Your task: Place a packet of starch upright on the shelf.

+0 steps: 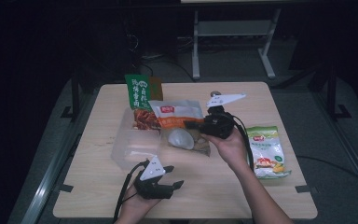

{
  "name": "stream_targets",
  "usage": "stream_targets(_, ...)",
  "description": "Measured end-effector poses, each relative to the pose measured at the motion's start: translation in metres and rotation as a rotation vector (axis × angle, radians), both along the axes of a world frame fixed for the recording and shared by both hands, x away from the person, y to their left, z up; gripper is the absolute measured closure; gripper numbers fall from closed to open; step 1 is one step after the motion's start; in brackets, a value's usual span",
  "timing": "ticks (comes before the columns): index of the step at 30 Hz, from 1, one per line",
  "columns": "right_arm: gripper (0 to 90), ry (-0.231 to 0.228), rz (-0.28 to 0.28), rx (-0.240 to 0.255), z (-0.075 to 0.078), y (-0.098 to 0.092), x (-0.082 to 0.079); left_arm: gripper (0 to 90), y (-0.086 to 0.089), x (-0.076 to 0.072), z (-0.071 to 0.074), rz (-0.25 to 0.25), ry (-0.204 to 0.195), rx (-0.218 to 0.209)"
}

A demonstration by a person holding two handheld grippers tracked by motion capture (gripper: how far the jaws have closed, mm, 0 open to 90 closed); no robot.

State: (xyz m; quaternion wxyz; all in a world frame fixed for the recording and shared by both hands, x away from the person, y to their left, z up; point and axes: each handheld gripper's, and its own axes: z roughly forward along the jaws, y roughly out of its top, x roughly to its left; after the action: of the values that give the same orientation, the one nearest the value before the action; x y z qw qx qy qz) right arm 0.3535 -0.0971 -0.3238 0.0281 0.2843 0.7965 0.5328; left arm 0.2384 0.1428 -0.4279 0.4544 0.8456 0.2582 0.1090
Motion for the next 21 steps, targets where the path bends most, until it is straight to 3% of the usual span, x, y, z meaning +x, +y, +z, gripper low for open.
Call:
stream_targets(9,90.0,-0.013,0.047,-0.005,0.011,0.054,0.028,38.2,0.003,-0.002,-0.001,-0.002,-0.003,-0.017)
stream_targets(21,90.0,0.021,0.078,-0.001,0.0,0.126,0.053,37.9,0.006,-0.003,-0.003,-0.005,0.005,-0.021)
